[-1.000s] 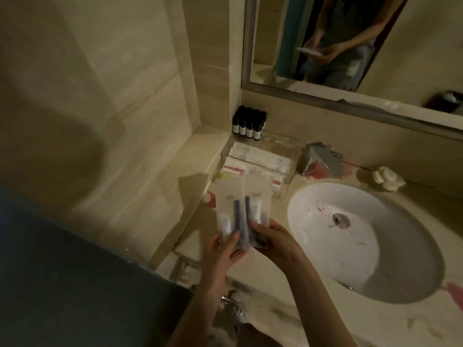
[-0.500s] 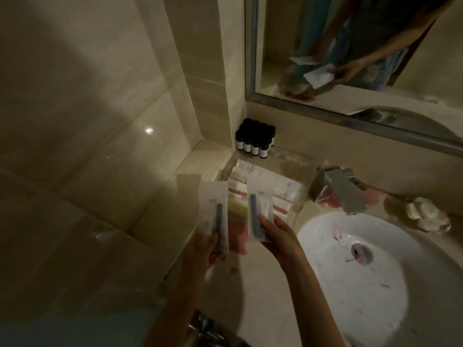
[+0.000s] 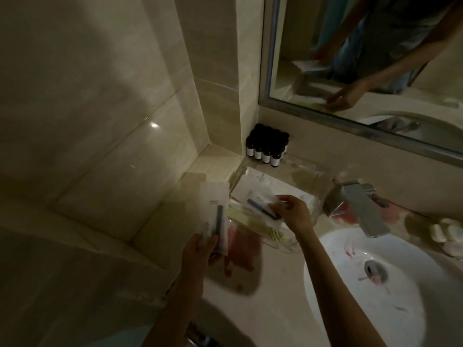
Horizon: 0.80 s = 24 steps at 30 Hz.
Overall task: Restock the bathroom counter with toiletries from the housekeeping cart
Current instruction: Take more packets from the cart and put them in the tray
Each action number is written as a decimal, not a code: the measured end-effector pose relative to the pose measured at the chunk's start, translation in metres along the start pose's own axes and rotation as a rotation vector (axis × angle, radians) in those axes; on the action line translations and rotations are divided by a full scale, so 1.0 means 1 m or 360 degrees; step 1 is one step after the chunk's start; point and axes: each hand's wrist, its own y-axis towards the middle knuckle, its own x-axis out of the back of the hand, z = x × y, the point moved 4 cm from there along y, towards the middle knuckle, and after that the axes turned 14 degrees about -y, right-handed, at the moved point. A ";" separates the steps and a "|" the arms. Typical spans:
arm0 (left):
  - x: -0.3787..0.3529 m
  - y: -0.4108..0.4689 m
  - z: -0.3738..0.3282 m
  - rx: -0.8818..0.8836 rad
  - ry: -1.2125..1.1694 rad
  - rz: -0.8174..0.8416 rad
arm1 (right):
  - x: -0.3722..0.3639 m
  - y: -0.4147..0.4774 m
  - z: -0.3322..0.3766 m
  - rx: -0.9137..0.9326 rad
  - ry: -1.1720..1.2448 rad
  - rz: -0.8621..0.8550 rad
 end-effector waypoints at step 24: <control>-0.004 0.018 0.003 0.0032 -0.0195 -0.0031 | -0.012 0.013 -0.007 0.0150 -0.0547 -0.0092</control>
